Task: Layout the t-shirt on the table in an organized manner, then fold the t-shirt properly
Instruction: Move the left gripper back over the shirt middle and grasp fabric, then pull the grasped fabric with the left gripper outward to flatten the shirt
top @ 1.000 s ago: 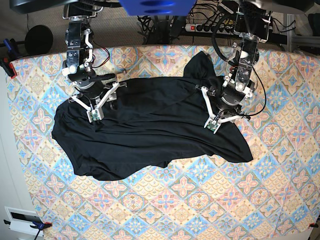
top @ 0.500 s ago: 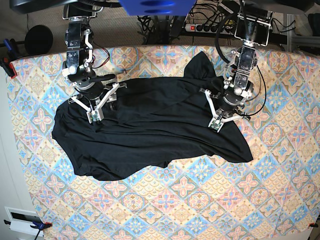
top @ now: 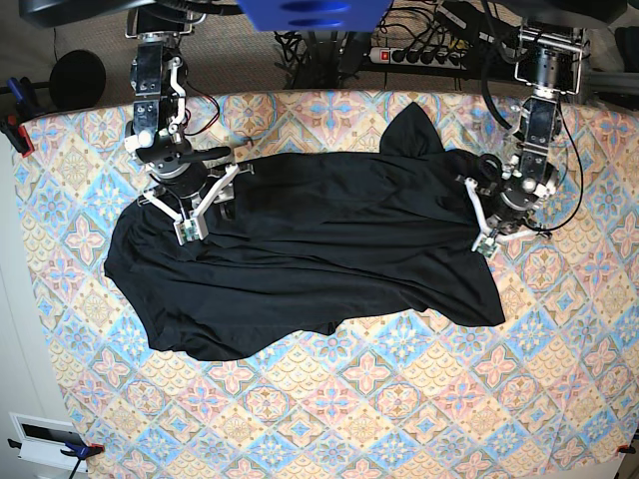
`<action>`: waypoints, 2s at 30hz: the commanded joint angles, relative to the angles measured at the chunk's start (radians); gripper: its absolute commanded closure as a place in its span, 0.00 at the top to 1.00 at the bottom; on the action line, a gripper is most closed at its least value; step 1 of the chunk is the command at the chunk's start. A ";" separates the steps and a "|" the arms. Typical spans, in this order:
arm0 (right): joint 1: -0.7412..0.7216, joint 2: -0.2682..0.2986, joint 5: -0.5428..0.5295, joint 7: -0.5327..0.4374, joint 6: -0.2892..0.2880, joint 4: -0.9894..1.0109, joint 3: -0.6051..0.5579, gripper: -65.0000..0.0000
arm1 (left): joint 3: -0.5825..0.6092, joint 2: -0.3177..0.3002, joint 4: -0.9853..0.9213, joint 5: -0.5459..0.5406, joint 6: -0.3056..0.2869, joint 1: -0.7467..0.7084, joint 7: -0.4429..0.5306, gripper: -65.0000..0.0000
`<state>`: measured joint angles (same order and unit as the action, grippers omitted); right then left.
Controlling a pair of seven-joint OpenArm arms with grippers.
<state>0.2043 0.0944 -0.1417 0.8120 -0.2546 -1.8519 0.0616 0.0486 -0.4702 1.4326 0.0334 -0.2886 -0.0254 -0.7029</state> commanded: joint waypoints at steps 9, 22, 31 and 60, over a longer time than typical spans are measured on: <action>-0.006 0.003 -0.009 -0.016 -0.001 -0.021 0.005 0.44 | -0.137 -0.023 -0.152 0.056 0.030 0.068 -0.008 0.00; -0.006 0.003 -0.009 -0.018 -0.001 -0.021 0.010 0.44 | -0.215 0.034 0.316 -0.481 0.025 -0.031 -0.269 0.00; -0.010 0.003 -0.009 -0.018 -0.001 -0.019 0.010 0.44 | 0.067 0.291 0.176 -0.326 0.030 0.173 -0.395 0.00; -0.012 0.003 -0.009 -0.019 -0.001 -0.018 0.010 0.44 | 0.230 0.224 -0.085 -0.060 0.030 0.054 -0.203 0.00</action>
<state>0.2039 0.0917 -0.1413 0.8124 -0.2546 -1.8530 0.0685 0.2832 -0.2150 1.3937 -0.1680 -0.3267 0.0483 -0.7151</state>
